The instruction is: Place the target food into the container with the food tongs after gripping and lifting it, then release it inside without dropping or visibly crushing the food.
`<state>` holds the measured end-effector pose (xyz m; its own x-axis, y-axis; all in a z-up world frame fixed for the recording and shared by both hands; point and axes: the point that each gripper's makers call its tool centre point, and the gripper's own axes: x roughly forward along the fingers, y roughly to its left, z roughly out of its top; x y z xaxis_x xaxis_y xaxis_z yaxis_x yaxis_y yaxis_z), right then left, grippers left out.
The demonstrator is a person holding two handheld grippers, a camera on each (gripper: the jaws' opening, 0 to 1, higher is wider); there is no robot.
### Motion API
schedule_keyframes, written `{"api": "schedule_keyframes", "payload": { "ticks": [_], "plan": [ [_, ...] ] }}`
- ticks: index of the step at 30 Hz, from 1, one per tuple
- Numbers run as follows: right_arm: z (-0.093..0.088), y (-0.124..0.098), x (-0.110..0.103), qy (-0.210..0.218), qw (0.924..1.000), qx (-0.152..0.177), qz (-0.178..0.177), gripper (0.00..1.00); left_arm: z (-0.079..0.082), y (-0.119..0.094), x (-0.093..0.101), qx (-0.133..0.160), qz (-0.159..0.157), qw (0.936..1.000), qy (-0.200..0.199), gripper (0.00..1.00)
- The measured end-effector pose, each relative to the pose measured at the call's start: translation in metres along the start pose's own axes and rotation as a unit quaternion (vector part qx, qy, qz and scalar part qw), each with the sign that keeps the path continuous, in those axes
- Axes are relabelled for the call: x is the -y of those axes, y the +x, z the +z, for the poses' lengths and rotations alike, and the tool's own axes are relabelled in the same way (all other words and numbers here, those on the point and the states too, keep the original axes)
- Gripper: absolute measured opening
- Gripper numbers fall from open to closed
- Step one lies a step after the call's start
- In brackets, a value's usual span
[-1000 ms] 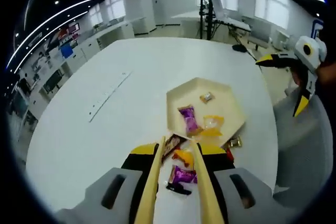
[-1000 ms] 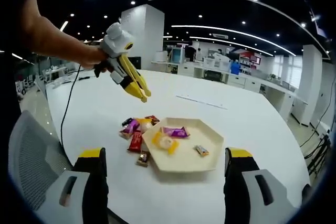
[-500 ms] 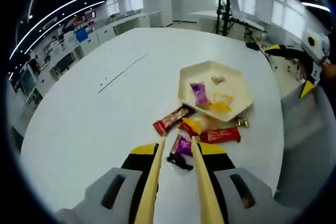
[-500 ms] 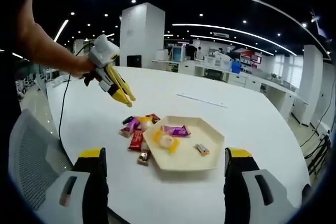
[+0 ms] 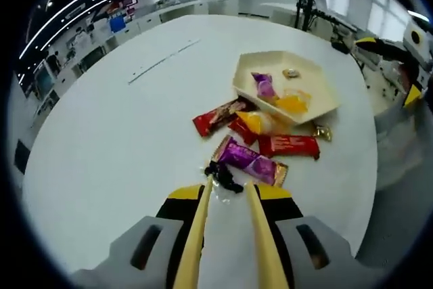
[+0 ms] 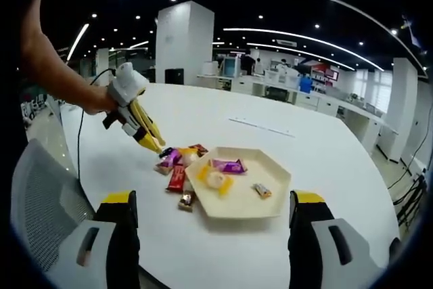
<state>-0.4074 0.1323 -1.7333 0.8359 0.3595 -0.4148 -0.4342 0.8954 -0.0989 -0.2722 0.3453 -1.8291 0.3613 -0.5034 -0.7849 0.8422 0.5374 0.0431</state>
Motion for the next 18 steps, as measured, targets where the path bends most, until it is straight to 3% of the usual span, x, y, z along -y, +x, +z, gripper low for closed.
{"api": "schedule_keyframes", "payload": {
  "ticks": [5,9,11,18],
  "plan": [
    [-0.001,0.000,0.000,0.000,1.0000,-0.001,0.001,0.90,-0.016,0.001,-0.006,-0.021,0.016,0.9996,0.012,0.24],
    [0.000,0.000,-0.001,0.001,1.0000,0.000,0.000,0.90,-0.026,-0.008,-0.023,-0.025,0.037,0.9988,-0.021,0.24],
    [0.001,0.000,-0.001,0.001,1.0000,0.000,0.002,0.90,-0.023,-0.009,-0.023,-0.009,0.022,0.9984,-0.051,0.24],
    [0.000,0.000,-0.001,0.001,1.0000,0.000,0.003,0.90,0.003,-0.006,-0.013,0.011,0.013,0.9994,-0.031,0.24]
  ]
}}
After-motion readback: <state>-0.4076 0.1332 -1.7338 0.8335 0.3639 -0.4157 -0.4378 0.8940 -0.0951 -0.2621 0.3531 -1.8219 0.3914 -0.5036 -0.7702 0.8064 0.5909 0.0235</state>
